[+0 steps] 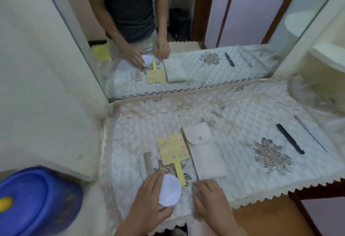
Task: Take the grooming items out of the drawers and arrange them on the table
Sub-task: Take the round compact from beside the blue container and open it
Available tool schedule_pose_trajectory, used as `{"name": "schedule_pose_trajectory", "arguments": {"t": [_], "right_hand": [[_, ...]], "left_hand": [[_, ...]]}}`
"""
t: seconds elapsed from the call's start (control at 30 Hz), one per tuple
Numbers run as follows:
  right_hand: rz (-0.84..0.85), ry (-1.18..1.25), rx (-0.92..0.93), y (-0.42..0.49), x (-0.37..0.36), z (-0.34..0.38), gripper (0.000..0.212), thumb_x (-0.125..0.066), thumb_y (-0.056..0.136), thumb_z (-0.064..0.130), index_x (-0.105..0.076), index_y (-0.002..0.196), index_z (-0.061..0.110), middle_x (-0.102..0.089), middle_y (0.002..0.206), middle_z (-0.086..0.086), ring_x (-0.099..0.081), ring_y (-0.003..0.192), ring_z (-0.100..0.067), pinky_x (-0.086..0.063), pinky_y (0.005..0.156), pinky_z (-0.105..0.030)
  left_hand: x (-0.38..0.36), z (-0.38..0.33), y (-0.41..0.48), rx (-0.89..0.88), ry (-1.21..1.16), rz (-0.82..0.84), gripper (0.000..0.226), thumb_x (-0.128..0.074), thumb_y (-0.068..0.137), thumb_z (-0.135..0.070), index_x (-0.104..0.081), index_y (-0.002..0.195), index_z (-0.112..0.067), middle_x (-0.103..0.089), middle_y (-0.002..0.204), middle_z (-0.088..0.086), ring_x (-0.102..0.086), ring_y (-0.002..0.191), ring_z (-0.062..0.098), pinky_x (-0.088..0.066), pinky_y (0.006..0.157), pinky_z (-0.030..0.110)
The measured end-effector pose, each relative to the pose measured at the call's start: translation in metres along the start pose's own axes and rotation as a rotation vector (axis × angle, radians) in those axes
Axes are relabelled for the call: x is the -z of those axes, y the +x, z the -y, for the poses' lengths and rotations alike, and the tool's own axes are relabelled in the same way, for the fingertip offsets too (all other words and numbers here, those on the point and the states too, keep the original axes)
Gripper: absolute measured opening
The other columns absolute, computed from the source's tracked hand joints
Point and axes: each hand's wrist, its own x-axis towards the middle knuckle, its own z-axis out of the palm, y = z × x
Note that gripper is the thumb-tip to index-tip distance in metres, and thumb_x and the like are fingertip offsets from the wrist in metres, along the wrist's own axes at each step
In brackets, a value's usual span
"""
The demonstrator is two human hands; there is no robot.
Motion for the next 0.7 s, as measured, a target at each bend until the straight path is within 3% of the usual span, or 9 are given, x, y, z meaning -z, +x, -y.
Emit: {"name": "schedule_pose_trajectory", "arguments": {"t": [0.07, 0.13, 0.17, 0.27, 0.33, 0.4, 0.5, 0.63, 0.7], "right_hand": [[0.036, 0.034, 0.063, 0.007, -0.004, 0.009, 0.031, -0.059, 0.067, 0.035, -0.053, 0.097, 0.029, -0.065, 0.084, 0.006, -0.048, 0.082, -0.005, -0.038, 0.068, -0.018], [0.126, 0.070, 0.100, 0.016, -0.007, 0.019, 0.042, -0.056, 0.069, 0.046, -0.053, 0.107, 0.028, -0.065, 0.098, 0.004, -0.046, 0.092, -0.004, -0.042, 0.074, -0.015], [0.172, 0.096, 0.121, 0.020, -0.009, 0.023, 0.052, -0.056, 0.069, 0.051, -0.051, 0.115, 0.027, -0.063, 0.110, 0.001, -0.046, 0.101, -0.006, -0.046, 0.083, -0.021], [0.322, 0.119, 0.205, 0.034, -0.009, 0.030, 0.078, -0.058, 0.070, 0.055, -0.036, 0.137, 0.022, -0.039, 0.144, -0.003, -0.034, 0.130, -0.015, -0.035, 0.107, -0.032], [0.458, 0.117, 0.172, 0.041, -0.003, 0.034, 0.085, -0.063, 0.074, 0.051, -0.023, 0.143, 0.024, -0.020, 0.152, 0.006, -0.021, 0.138, -0.011, -0.022, 0.113, -0.027], [0.487, 0.136, 0.149, 0.045, 0.004, 0.035, 0.096, -0.060, 0.066, 0.066, -0.021, 0.144, 0.026, -0.017, 0.151, 0.012, -0.017, 0.134, 0.000, -0.016, 0.111, -0.018], [0.448, 0.214, 0.104, 0.042, 0.017, 0.036, 0.110, -0.036, 0.045, 0.082, -0.029, 0.140, 0.027, -0.022, 0.136, 0.022, -0.020, 0.124, 0.007, -0.016, 0.105, -0.011], [0.203, 0.338, -0.021, 0.041, 0.045, 0.030, 0.092, -0.057, 0.046, 0.082, -0.052, 0.122, 0.031, -0.044, 0.123, 0.023, -0.040, 0.115, 0.008, -0.024, 0.093, 0.001], [0.107, 0.325, -0.070, 0.041, 0.062, 0.018, 0.072, -0.063, 0.051, 0.069, -0.057, 0.113, 0.032, -0.050, 0.117, 0.022, -0.047, 0.110, 0.006, -0.029, 0.086, 0.003]], "left_hand": [[-0.004, 0.005, -0.001, 0.043, 0.033, -0.073, 0.084, -0.010, 0.080, -0.075, -0.045, 0.124, -0.013, -0.048, 0.124, -0.007, -0.040, 0.107, 0.010, -0.051, 0.080, 0.020], [-0.008, 0.009, -0.001, 0.101, 0.031, -0.073, 0.084, -0.012, 0.079, -0.077, -0.046, 0.122, -0.014, -0.057, 0.116, -0.007, -0.040, 0.103, 0.010, -0.054, 0.074, 0.022], [-0.010, 0.011, -0.001, 0.110, 0.015, -0.070, 0.083, -0.015, 0.078, -0.078, -0.047, 0.122, -0.015, -0.061, 0.113, -0.007, -0.040, 0.103, 0.009, -0.054, 0.075, 0.022], [-0.011, 0.014, 0.002, 0.094, -0.060, -0.080, 0.083, -0.028, 0.075, -0.082, -0.050, 0.125, -0.019, -0.061, 0.117, -0.011, -0.036, 0.108, 0.003, -0.043, 0.087, 0.017], [-0.007, 0.016, 0.002, 0.088, -0.163, -0.078, 0.086, -0.037, 0.070, -0.083, -0.049, 0.128, -0.021, -0.057, 0.122, -0.013, -0.032, 0.113, -0.001, -0.037, 0.095, 0.017], [-0.003, 0.017, 0.003, 0.039, -0.217, -0.142, 0.089, -0.043, 0.064, -0.085, -0.046, 0.129, -0.024, -0.053, 0.125, -0.014, -0.028, 0.115, -0.008, -0.031, 0.097, 0.013], [0.013, 0.010, 0.004, -0.016, -0.419, -0.130, 0.085, -0.054, 0.058, -0.080, -0.039, 0.130, -0.039, -0.044, 0.131, -0.025, -0.020, 0.120, -0.017, -0.023, 0.103, 0.010], [0.035, -0.015, 0.026, -0.115, -0.579, -0.112, 0.074, -0.060, 0.056, -0.077, -0.036, 0.124, -0.059, -0.041, 0.129, -0.040, -0.033, 0.121, -0.018, -0.027, 0.094, -0.002], [0.042, -0.033, 0.045, -0.137, -0.589, -0.073, 0.073, -0.061, 0.056, -0.075, -0.029, 0.120, -0.063, -0.037, 0.122, -0.046, -0.033, 0.114, -0.026, -0.026, 0.089, -0.007]]}}
